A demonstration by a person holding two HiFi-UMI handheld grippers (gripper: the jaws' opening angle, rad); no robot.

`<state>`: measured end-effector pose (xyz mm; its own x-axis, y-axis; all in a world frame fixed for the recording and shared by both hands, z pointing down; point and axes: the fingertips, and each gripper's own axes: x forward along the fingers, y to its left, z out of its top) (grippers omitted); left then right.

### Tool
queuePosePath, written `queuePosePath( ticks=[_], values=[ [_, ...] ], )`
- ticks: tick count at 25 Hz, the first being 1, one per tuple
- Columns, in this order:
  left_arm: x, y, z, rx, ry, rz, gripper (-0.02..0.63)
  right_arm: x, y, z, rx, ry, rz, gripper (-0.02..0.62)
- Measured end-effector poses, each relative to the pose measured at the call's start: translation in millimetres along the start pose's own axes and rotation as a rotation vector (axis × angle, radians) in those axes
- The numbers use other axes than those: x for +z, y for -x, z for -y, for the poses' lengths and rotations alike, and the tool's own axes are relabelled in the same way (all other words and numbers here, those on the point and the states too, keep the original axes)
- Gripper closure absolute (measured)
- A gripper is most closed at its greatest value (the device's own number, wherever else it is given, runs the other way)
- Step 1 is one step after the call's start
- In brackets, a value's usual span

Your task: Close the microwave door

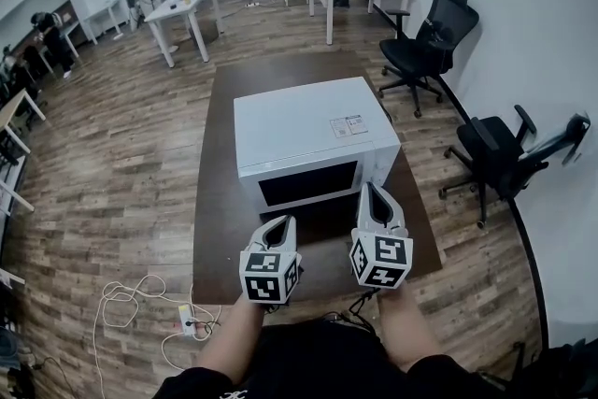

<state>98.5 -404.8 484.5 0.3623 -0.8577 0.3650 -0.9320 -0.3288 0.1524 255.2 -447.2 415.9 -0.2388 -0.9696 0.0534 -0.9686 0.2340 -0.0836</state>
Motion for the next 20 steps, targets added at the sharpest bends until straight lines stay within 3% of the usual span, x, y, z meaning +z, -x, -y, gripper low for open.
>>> queuePosePath(
  ticks=[8,20],
  values=[
    [10,2,5,-0.033,0.007,0.041,0.6,-21,11,-6,-0.048,0.009,-0.052,0.592],
    [20,12,6,-0.024,-0.033,0.102,0.597,-33,16,-30,0.006,0.043,-0.097,0.592]
  ],
)
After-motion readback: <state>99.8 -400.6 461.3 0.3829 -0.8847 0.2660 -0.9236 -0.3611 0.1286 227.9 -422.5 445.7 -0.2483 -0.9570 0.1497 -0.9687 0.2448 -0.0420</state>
